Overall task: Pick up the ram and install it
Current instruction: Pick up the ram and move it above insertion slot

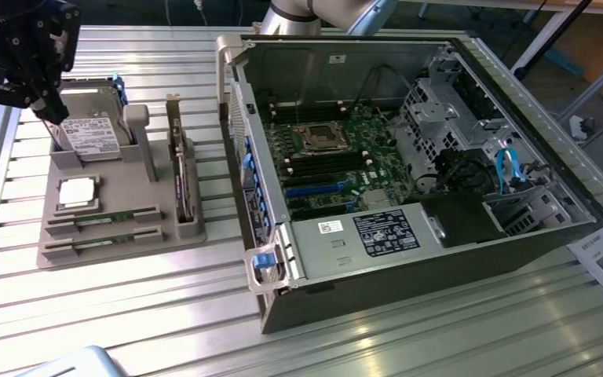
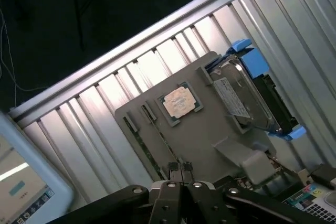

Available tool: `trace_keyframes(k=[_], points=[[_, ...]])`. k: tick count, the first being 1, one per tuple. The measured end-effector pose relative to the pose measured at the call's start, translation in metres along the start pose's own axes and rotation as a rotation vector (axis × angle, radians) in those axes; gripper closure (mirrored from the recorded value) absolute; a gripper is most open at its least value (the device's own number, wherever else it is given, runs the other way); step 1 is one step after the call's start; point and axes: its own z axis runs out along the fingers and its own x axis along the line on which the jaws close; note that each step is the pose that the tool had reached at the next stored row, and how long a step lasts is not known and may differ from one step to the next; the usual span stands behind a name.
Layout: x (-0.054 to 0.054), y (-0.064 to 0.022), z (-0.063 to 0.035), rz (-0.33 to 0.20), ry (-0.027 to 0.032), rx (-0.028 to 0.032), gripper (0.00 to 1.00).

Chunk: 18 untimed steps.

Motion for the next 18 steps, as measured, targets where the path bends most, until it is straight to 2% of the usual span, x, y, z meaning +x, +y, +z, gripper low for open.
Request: trace_keyframes(k=[6,13,18], points=[[0.0,0.0,0.0005,-0.189,0.0083,-0.0046,0.9],[0.0,-0.0001,0.0009,-0.327,0.0145,-0.008,0.9],[0.0001,-0.0001,0.0014,-0.45,0.0199,-0.011,0.9]])
